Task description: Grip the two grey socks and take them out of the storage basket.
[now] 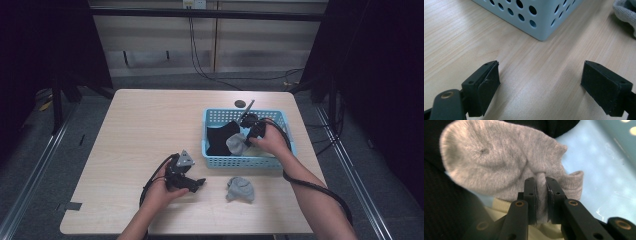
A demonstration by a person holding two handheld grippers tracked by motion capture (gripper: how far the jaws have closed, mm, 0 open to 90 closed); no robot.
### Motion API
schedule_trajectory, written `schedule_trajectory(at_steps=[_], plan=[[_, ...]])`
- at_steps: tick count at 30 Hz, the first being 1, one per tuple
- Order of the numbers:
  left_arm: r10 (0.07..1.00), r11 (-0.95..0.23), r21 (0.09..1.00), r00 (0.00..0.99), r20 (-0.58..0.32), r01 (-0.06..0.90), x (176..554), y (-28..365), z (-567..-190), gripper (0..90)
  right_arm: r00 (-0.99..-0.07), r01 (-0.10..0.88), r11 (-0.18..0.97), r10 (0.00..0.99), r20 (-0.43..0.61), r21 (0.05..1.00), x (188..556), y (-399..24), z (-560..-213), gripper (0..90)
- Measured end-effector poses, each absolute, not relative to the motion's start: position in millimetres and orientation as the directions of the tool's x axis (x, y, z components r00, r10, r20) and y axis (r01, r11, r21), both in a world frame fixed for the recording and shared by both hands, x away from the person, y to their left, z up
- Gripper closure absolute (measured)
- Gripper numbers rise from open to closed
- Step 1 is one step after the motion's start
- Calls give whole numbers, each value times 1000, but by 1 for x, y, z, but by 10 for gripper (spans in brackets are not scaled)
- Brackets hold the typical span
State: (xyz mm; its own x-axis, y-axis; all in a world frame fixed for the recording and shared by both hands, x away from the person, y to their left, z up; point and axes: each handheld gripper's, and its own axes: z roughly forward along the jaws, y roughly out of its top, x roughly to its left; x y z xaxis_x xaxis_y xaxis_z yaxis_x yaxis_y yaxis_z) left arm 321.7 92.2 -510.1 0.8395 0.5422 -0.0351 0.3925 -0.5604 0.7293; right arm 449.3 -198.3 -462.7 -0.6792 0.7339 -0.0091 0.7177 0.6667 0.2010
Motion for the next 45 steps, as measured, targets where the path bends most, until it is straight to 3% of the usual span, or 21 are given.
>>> schedule_trajectory(at_steps=[25,45], plan=[[541,-560,731,841,-33,389,322,92,-510,145,-708,695,679,704,62,238,442,-214,-395,847],[541,-562,729,840,-32,390,322,92,-510,145,-751,647,721,659,41,249,425,-212,-344,849]])
